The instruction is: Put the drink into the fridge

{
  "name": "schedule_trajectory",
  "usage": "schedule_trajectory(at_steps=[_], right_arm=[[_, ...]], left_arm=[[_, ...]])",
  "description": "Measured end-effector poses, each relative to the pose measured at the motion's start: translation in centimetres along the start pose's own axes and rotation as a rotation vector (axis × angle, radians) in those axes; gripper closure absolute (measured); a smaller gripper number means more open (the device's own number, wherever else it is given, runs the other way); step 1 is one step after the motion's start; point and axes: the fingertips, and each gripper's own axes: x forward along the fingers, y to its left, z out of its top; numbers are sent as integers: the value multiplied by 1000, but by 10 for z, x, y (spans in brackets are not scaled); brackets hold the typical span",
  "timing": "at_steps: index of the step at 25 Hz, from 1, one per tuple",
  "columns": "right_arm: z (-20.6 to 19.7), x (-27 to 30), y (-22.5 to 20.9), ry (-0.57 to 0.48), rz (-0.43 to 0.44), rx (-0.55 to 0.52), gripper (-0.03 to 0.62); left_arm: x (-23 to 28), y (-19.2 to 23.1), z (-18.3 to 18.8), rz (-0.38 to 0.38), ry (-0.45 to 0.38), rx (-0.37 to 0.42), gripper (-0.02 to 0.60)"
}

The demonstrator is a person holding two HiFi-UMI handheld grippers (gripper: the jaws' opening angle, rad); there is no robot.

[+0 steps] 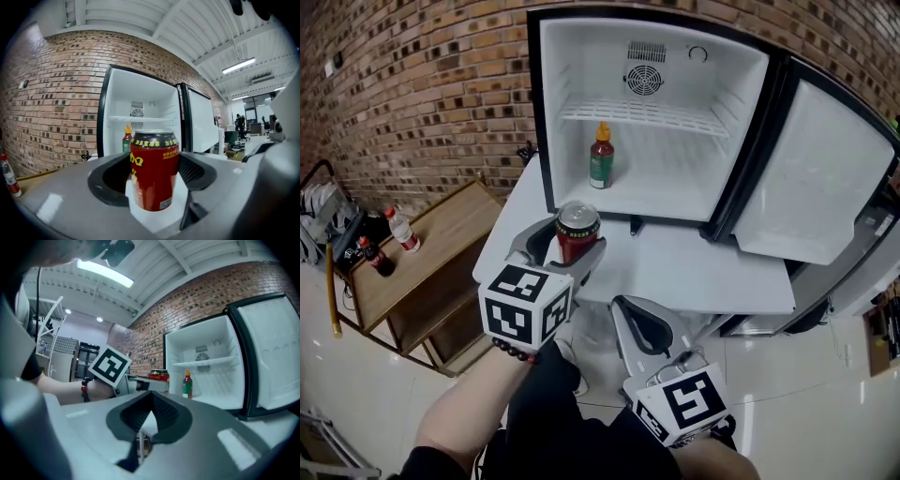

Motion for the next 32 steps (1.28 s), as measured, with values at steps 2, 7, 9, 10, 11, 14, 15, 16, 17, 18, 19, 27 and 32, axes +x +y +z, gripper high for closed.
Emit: schedule_trajectory(at_steps=[2,7,9,10,11,14,15,16,17,18,19,27,32], right_arm=[[-4,2,-13,11,-9,6,594],[-7,13,-45,27,-22,17,594],[-8,17,-55,28,-29,22,594],[-9,18,-61,29,-35,26,594],[-10,19,-67,29,-41,28,594],[-16,20,-81,38,-57,39,594],[-18,21,-85,41,-62,41,594],[-18,21,-89,41,-66,42,594],[-18,21,-94,38,-72,40,594],[-16,22,-99,34,-77,36,594],[-14,22,-104,30,-83,32,594],[-2,38,-151,7,-110,-5,594],[-3,51,-177,7,-112,-12,594]], left_arm=[[13,-5,0,-15,2,-6,253],[47,-13,1,-48,14,-16,253],[60,-15,2,-58,17,-16,253],[66,-16,3,-62,17,-16,253],[72,-17,4,-67,15,-17,253],[89,-20,8,-79,9,-13,253],[95,-21,9,-83,9,-11,253],[100,-21,11,-86,9,-9,253],[106,-22,12,-89,9,-7,253],[112,-22,14,-91,7,-5,253],[118,-22,16,-93,4,-3,253],[174,-12,30,-87,-12,-10,253],[208,-3,29,-64,-7,-24,253]])
